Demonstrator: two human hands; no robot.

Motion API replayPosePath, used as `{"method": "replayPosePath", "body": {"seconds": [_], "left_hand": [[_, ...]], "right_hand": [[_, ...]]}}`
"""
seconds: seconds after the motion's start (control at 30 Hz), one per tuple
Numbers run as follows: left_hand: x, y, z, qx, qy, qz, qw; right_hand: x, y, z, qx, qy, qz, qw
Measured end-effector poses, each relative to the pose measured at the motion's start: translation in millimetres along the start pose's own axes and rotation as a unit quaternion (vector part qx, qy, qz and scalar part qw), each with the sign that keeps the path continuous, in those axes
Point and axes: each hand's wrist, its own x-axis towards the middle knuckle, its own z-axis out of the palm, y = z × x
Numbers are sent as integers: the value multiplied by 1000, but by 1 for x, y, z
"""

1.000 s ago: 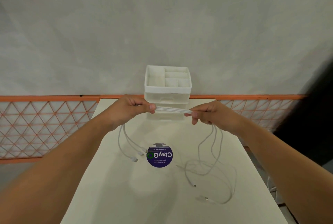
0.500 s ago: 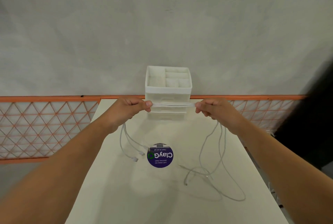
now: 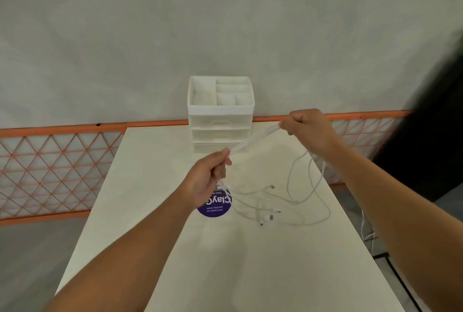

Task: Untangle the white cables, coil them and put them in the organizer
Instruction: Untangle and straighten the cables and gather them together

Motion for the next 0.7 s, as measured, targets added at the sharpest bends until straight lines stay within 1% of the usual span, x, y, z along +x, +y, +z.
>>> {"method": "replayPosePath", "body": {"seconds": [0.1, 0.2, 0.33, 0.43, 0.53, 0.6, 0.63, 0.7], "left_hand": [[-5, -39, -11, 17, -9, -53, 998], [-12, -58, -26, 16, 17, -99, 995], [-21, -68, -49, -6, 47, -100, 994], [-31, -77, -66, 32, 70, -110, 991], [-40, -76, -82, 89, 104, -132, 982], [-40, -61, -80, 155, 105, -105, 977], [-38, -50, -76, 180, 87, -76, 977], [-32, -28, -58, 216, 25, -41, 975]], "right_hand": [[-14, 9, 19, -83, -44, 12, 995], [-26, 14, 37, -122, -98, 15, 988], [-38, 12, 63, -143, -153, -5, 978], [-43, 8, 83, -176, -196, -35, 964], [-42, 4, 101, -176, -229, -56, 956], [-41, 2, 111, -169, -256, -61, 950], [-41, 1, 117, -165, -270, -64, 947], [-41, -1, 127, -156, -298, -67, 939]]}}
